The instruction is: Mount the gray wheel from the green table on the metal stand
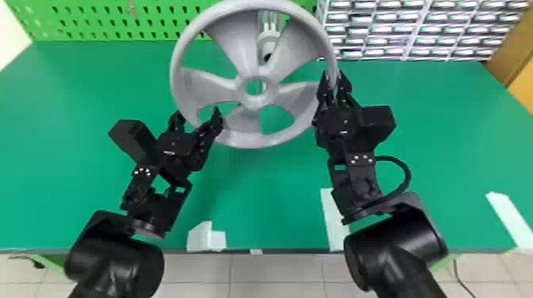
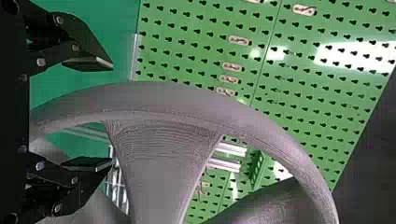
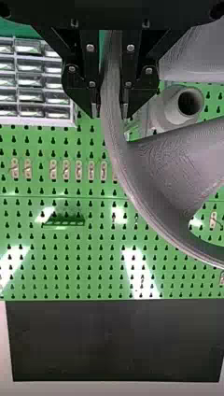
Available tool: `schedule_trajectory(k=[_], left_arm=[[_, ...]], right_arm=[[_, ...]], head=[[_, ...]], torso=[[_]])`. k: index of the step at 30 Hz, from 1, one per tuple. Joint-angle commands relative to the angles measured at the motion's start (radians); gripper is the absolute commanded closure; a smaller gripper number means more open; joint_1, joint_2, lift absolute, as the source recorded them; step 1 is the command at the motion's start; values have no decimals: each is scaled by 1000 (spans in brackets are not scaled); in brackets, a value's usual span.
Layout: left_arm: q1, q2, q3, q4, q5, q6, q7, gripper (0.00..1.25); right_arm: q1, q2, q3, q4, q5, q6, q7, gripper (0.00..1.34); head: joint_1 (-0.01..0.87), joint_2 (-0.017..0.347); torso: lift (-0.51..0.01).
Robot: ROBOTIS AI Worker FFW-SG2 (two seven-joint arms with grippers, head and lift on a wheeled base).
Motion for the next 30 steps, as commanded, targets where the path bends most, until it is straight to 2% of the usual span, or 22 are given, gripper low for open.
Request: schedule_trajectory(k=[1, 13, 17, 30], left_arm=[[-7, 0, -7, 6, 2, -5, 0, 570], [-12, -2, -16, 8, 13, -5, 8, 841], [-15, 0, -22, 8, 33, -5, 29, 881], [-62, -2, -33, 20, 9, -25, 26, 884]], right_arm=[[0, 1, 1, 0, -2, -1, 0, 1087], [0, 0, 5, 4, -11, -8, -9, 1087], [0, 1, 5, 4, -13, -8, -11, 1087], [-6, 4, -1, 5, -16, -8, -12, 1087]], head=[[867, 52], [867, 52], [867, 52], [867, 52]], torso=[[-100], [-100], [-100], [-100]])
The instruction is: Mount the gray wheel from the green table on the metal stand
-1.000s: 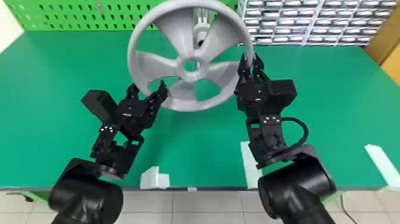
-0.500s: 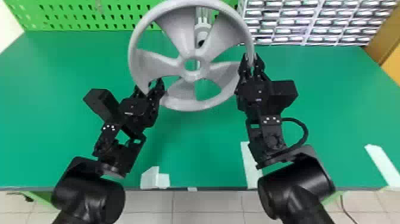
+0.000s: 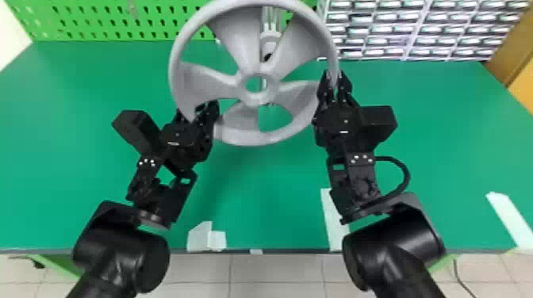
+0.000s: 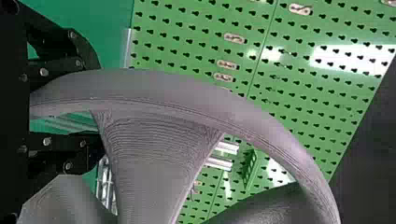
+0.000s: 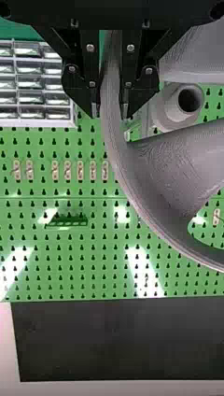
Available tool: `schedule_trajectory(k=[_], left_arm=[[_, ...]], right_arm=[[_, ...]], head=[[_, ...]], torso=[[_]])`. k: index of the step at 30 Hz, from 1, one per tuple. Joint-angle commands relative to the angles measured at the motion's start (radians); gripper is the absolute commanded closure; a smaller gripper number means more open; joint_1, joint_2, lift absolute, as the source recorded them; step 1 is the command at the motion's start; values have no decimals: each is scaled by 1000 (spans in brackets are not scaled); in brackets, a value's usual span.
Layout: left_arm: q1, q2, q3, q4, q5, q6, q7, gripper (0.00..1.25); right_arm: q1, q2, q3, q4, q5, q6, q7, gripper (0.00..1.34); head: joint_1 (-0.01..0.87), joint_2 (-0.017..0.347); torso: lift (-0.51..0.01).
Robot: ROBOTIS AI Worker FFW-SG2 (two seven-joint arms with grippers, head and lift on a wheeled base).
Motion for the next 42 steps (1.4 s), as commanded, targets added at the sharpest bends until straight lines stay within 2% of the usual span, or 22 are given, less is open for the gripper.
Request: schedule_trajectory(k=[1, 35, 42], left_arm=[[-25, -1, -7, 16, -7, -18, 0, 884], [-171, -21, -54, 182, -38, -96, -13, 883], [-180, -30, -51, 203, -46, -104, -13, 883]], right_arm=[[-5, 4, -6, 3, 0, 0, 0, 1087], [-22, 22, -49, 40, 3, 0, 0, 1087], [-23, 16, -58, 46, -15, 9, 1, 1087]], head=[[867, 52], [867, 52], [867, 52]], torso=[[-100], [-100], [-100]])
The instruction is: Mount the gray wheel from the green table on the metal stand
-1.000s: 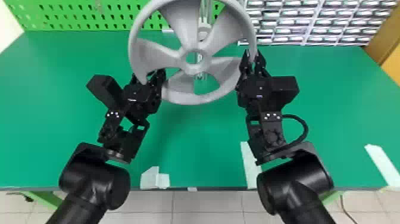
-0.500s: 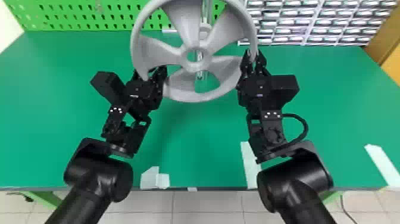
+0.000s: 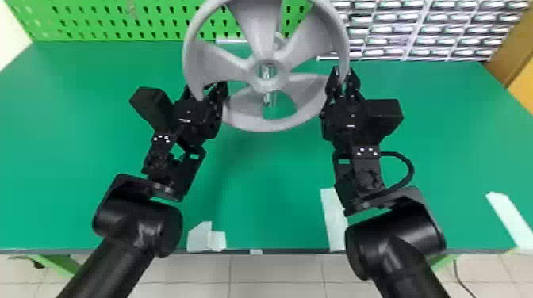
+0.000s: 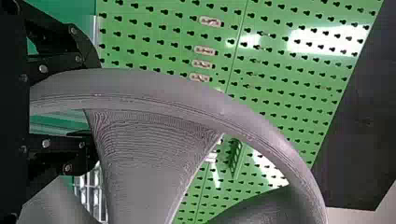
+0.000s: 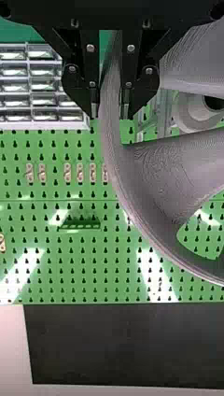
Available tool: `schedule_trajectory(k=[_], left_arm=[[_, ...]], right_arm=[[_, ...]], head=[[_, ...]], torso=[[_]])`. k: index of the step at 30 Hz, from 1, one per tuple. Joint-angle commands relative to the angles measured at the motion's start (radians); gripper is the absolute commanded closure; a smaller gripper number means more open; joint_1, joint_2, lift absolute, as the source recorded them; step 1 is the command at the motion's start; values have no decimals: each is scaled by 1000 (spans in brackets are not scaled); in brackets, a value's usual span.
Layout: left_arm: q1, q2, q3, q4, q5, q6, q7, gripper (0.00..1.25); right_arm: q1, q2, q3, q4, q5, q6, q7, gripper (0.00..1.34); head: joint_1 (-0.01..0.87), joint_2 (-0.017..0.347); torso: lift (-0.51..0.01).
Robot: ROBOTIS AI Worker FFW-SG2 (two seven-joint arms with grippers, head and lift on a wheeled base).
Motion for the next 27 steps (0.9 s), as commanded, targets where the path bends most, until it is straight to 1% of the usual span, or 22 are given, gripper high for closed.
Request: schedule_trajectory(k=[1, 5, 8, 18, 23, 27], left_arm=[[-2, -3, 3, 8, -6, -2, 0, 883], [-4, -5, 5, 8, -12, -2, 0, 883], [-4, -9, 11, 9, -19, -4, 0, 883], [-24, -26, 25, 40, -33, -24, -3, 883], [-34, -54, 39, 64, -61, -37, -1, 883], [-41, -71, 51, 80, -78, -39, -3, 883]], right_arm=[[-2, -10, -3, 2, -13, 9, 1, 1087], [-5, -22, -5, 2, -27, 21, 1, 1087], [-11, -27, -3, 2, -29, 27, 1, 1087], [-36, -22, 4, 13, -26, 32, 3, 1087], [-39, -16, -3, 13, -21, 32, 3, 1087], [-45, -16, 1, 16, -21, 32, 3, 1087]], head=[[867, 52], [867, 52], [867, 52], [867, 52], [867, 52], [867, 52]], torso=[[-100], [-100], [-100], [-100], [-100], [-100]])
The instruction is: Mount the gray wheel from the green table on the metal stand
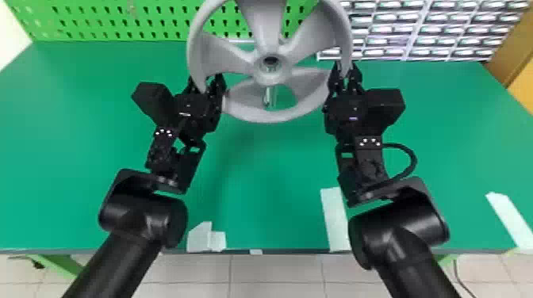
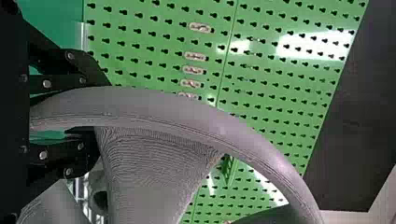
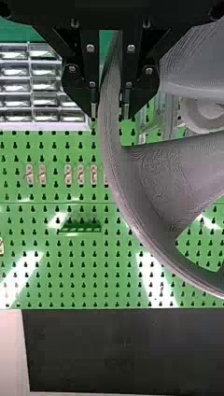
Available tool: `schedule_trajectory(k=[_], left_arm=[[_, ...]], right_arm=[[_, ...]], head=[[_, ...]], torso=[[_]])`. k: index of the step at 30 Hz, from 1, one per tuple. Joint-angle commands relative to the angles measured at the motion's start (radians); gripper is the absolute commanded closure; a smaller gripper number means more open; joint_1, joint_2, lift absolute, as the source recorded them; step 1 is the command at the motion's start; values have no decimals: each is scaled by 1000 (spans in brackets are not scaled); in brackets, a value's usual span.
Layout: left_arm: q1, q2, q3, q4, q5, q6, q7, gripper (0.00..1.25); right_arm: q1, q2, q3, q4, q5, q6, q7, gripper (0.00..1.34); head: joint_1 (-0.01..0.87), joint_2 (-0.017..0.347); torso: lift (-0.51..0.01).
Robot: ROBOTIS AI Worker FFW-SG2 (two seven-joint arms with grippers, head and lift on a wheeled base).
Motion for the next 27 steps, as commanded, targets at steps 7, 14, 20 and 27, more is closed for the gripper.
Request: schedule_trajectory(k=[7, 14, 20, 27], left_arm=[[-18, -30, 13, 37, -31, -8, 3, 883], [-27, -40, 14, 60, -37, -22, 3, 883], [-39, -41, 10, 79, -40, -24, 3, 883], [-42, -43, 10, 94, -34, -36, 6, 883]], right_arm=[[-7, 4, 5, 9, 6, 0, 0, 1088], [-12, 3, 8, 13, 6, 0, 0, 1087], [-16, 4, 7, 21, 6, 0, 0, 1087], [-19, 4, 7, 24, 7, 0, 0, 1087]], head=[[867, 52], [867, 52], [867, 52], [867, 52]], torso=[[-100], [-100], [-100], [-100]])
